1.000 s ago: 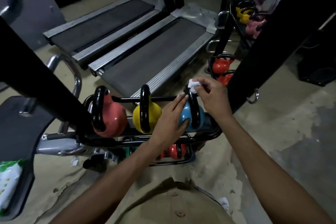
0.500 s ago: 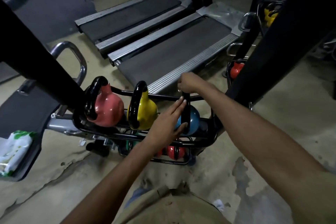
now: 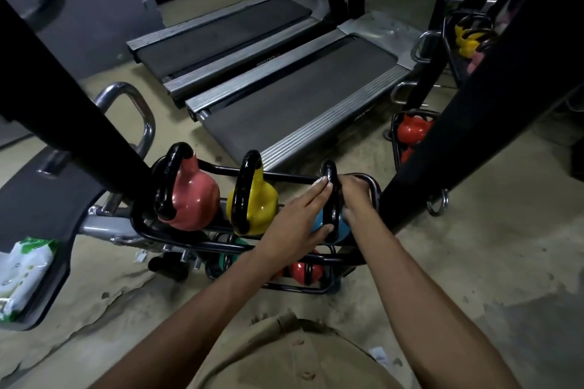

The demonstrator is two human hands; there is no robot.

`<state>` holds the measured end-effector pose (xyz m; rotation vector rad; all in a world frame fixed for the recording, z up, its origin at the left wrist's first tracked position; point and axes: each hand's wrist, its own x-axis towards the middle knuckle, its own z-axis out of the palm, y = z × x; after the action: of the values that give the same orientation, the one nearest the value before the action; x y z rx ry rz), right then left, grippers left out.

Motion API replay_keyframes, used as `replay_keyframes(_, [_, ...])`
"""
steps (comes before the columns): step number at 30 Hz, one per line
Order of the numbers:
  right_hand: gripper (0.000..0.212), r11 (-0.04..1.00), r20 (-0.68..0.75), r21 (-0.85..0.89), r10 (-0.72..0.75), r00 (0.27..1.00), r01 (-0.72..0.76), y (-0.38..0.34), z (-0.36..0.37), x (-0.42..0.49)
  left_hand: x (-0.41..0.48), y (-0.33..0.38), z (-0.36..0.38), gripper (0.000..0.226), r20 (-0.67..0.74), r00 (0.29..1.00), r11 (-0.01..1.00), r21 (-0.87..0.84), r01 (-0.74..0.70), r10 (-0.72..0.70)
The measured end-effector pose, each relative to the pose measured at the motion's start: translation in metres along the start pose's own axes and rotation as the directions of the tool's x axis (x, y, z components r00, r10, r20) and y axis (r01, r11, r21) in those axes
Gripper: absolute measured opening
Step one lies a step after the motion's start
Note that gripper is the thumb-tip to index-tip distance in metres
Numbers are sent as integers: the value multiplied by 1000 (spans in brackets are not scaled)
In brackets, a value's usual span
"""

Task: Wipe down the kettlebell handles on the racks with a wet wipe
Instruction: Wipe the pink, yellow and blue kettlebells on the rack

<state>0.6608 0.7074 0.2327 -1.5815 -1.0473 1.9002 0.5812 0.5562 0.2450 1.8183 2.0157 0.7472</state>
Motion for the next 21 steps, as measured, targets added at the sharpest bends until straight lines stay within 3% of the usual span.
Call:
replay_keyframes(2, [45, 985, 121, 140, 83, 989, -100, 15, -2, 24, 1, 0, -1, 82, 2, 1000, 1000, -4, -10, 10])
replay_keyframes(6, [30, 928, 201, 314, 141, 969, -200, 10, -1, 7, 0, -5, -3, 85, 12, 999, 999, -19, -44, 44])
replay_keyframes(9, [24, 901, 151, 412, 78, 985, -134, 14, -5, 4, -4, -7, -2, 87, 4, 998, 997, -47, -55, 55])
replay_keyframes(12, [7, 922, 24, 386, -53, 998, 39, 20, -2, -2, -19, -9, 6, 84, -18, 998, 994, -93, -66, 65])
replay_keyframes(14, [5, 942, -92, 207, -249, 964, 263, 16, -3, 1, -29, -12, 11, 86, -10, 997, 991, -109, -74, 73])
replay_keyframes(17, [20, 836, 13, -291, -484, 875, 466, -12, 2, 5, -35, -10, 13, 86, -22, 997, 992, -106, -76, 74])
replay_keyframes(19, [23, 610, 179, -616, -507, 843, 498, -36, 8, 13, -34, -6, 11, 84, -26, 998, 992, -102, -67, 65])
replay_keyframes(21, [16, 339, 353, -798, -408, 842, 499, -64, 20, 16, -32, -5, 9, 81, -24, 998, 995, -79, -65, 64])
